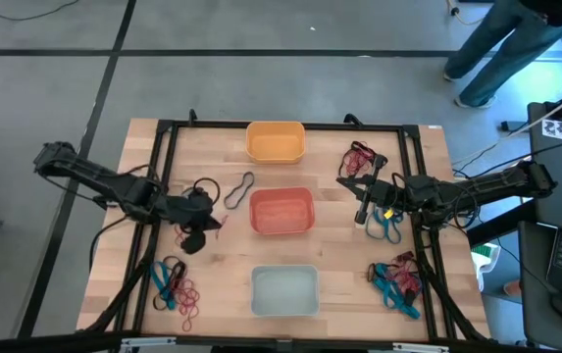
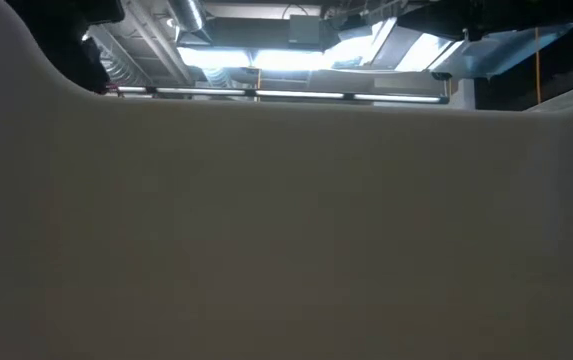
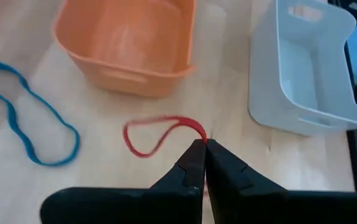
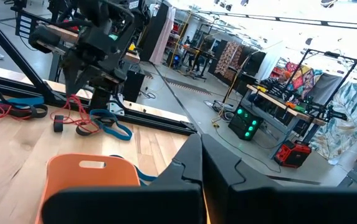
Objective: Sort rubber bands into baskets
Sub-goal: Move the red rubber band to the middle left of the table
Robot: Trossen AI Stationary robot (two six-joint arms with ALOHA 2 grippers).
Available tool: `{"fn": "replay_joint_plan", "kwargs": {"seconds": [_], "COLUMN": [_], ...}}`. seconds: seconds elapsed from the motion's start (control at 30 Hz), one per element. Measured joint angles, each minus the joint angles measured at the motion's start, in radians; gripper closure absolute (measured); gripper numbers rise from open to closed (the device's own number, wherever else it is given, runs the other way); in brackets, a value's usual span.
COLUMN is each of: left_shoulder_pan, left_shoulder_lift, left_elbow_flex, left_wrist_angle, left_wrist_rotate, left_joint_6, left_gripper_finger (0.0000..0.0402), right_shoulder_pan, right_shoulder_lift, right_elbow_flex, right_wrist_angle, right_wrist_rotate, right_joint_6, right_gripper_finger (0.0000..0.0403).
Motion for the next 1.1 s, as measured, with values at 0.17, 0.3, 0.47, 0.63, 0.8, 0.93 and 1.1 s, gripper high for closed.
{"fn": "replay_joint_plan", "kwargs": {"seconds": [0.17, 0.3, 0.47, 0.63, 0.8, 0.93, 1.1], "left_shoulder_pan": [-0.03, -0.045, -0.054, -0.055, -0.055, -0.055, -0.055], "left_shoulder_lift": [0.0, 0.0, 0.0, 0.001, 0.034, 0.097, 0.173], "left_elbow_flex": [-0.025, -0.061, -0.1, -0.147, -0.163, -0.166, -0.166], "left_wrist_angle": [0.004, 0.015, 0.021, 0.06, 0.061, 0.061, 0.061], "left_wrist_rotate": [0.01, 0.011, 0.012, 0.012, 0.012, 0.019, 0.049], "left_joint_6": [-0.029, -0.047, -0.078, -0.09, -0.096, -0.096, -0.098], "left_gripper_finger": [0.0397, 0.0397, 0.0397, 0.0399, 0.0397, 0.0399, 0.0394], "right_shoulder_pan": [0.0, 0.0, 0.0, 0.0, 0.0, 0.0, 0.0], "right_shoulder_lift": [0.0, 0.0, 0.0, 0.0, 0.0, 0.0, 0.0], "right_elbow_flex": [0.0, 0.0, 0.0, 0.0, 0.0, 0.0, 0.0], "right_wrist_angle": [0.0, 0.0, 0.0, 0.0, 0.0, 0.002, 0.004], "right_wrist_rotate": [0.0, 0.0, 0.0, 0.0, 0.0, 0.0, 0.0], "right_joint_6": [0.0, 0.0, 0.0, 0.0, 0.0, 0.0, 0.0], "right_gripper_finger": [0.0402, 0.0402, 0.0402, 0.0402, 0.0402, 0.0402, 0.0402]}}
